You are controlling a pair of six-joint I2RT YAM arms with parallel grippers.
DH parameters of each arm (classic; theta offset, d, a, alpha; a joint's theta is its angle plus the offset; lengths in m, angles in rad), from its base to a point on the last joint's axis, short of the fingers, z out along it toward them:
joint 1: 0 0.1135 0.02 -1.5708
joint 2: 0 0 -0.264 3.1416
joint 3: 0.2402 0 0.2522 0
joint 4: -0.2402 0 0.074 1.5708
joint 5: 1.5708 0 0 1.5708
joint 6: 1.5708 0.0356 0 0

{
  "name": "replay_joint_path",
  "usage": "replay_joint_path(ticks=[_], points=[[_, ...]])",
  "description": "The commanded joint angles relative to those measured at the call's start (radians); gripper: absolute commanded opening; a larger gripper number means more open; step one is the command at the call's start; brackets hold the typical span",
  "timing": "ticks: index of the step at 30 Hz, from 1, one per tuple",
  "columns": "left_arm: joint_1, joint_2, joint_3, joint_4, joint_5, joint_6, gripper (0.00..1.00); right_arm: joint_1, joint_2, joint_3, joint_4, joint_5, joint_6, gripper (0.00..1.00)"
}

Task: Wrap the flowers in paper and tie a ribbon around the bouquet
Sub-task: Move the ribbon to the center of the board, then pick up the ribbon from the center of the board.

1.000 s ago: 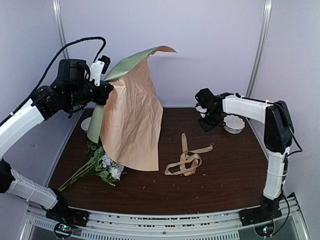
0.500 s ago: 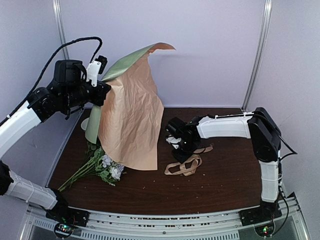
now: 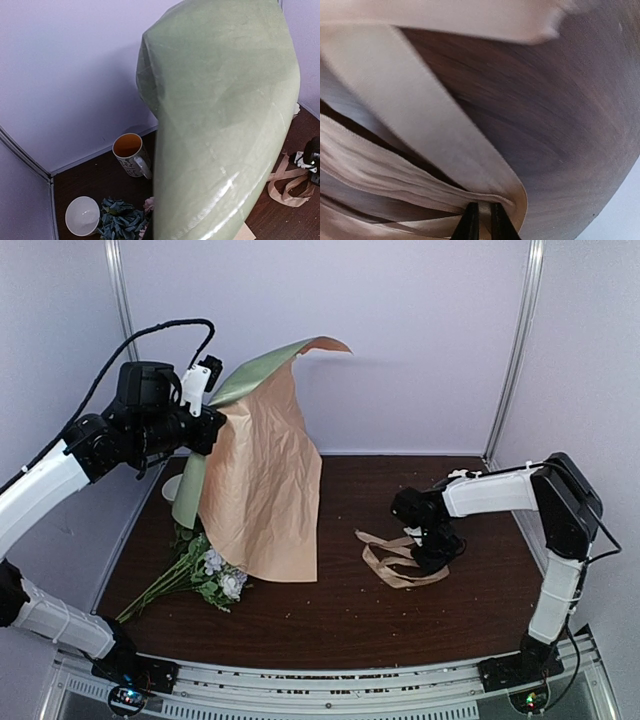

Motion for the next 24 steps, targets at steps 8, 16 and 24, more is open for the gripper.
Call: replay_joint_path(ticks=[8,16,24], points=[[0.002,0.018,0.005,0.062,0.0,0.04,0.0,-0.096,-0.273,-0.116,0.121,-0.232,-0.039,0.71],[0.002,0.007,-0.014,0.07,-0.001,0.047,0.0,0.04,-0.186,-0.046,0.162,-0.295,-0.095,1.0],[0.001,0.001,-0.017,0.068,0.008,0.047,0.0,0.094,-0.064,-0.021,0.149,-0.251,-0.035,0.85]])
